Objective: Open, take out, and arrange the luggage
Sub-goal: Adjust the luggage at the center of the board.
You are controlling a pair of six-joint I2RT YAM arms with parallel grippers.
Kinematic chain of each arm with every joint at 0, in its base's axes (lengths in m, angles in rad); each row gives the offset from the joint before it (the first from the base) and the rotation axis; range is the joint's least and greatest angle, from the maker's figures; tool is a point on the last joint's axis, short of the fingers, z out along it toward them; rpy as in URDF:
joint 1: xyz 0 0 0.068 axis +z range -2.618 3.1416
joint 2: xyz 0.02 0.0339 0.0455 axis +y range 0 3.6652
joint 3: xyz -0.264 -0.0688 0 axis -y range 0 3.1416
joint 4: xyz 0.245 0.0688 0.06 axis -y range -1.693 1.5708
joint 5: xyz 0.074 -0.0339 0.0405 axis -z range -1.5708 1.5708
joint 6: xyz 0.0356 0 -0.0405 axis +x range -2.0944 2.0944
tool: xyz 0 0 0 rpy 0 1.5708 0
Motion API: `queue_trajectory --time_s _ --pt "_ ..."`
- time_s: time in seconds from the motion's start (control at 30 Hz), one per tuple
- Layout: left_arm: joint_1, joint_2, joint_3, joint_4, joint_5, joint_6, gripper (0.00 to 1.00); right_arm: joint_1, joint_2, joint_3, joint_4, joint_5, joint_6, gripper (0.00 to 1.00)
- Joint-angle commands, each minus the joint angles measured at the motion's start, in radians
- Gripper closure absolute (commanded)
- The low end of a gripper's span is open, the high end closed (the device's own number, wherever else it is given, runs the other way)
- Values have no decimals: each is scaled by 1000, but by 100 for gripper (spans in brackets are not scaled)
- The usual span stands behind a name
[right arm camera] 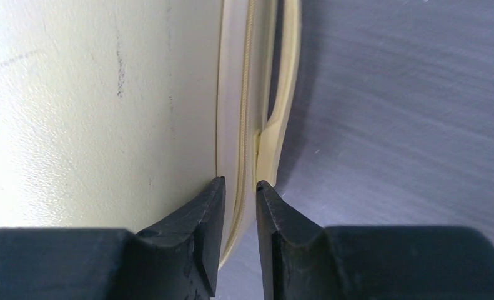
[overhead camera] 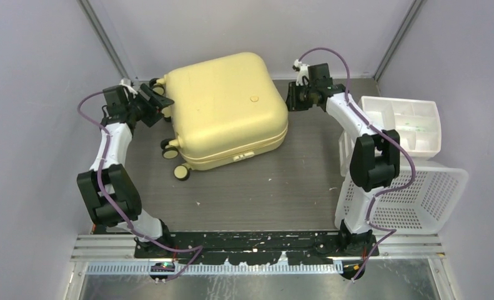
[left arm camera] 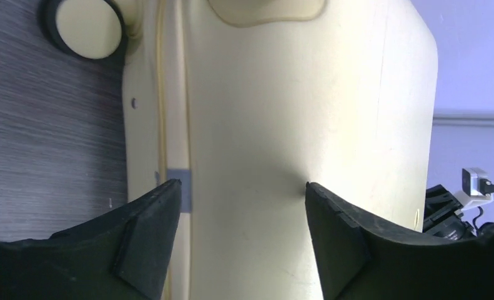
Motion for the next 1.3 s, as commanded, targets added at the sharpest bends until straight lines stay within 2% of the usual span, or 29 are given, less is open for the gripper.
queue_trajectory --time_s 0.0,0.13,0.33,0.5,0.63,0.7,0.77,0.83,1.0,1.13,1.27 --pt "4 -55 -37 46 70 24 29 148 -141 -118 30 -189 30 68" --pt "29 -169 -121 33 -14 71 29 219 -242 -251 103 -177 94 67" --pt "53 -285 -160 -7 -93 196 18 281 -362 -349 142 -206 83 60" --pt "74 -245 -97 -44 -99 242 11 226 -472 -353 56 -221 -78 44" --pt "82 -147 -6 -55 -36 279 9 102 -548 -401 82 -313 -60 28" --pt "82 -77 71 -107 -16 289 9 73 -552 -445 151 -280 18 25" --pt "82 -33 138 -169 3 289 9 70 -528 -483 215 -172 130 24" --pt "82 -47 141 -164 20 279 9 71 -481 -496 263 -75 258 23" --pt "82 -256 23 -106 2 266 7 130 -306 -354 176 249 375 25" --pt "82 -419 -95 -101 34 211 7 139 -167 -264 124 283 434 30" --pt "82 -595 -187 -178 1 195 7 139 -76 -217 113 229 470 35"
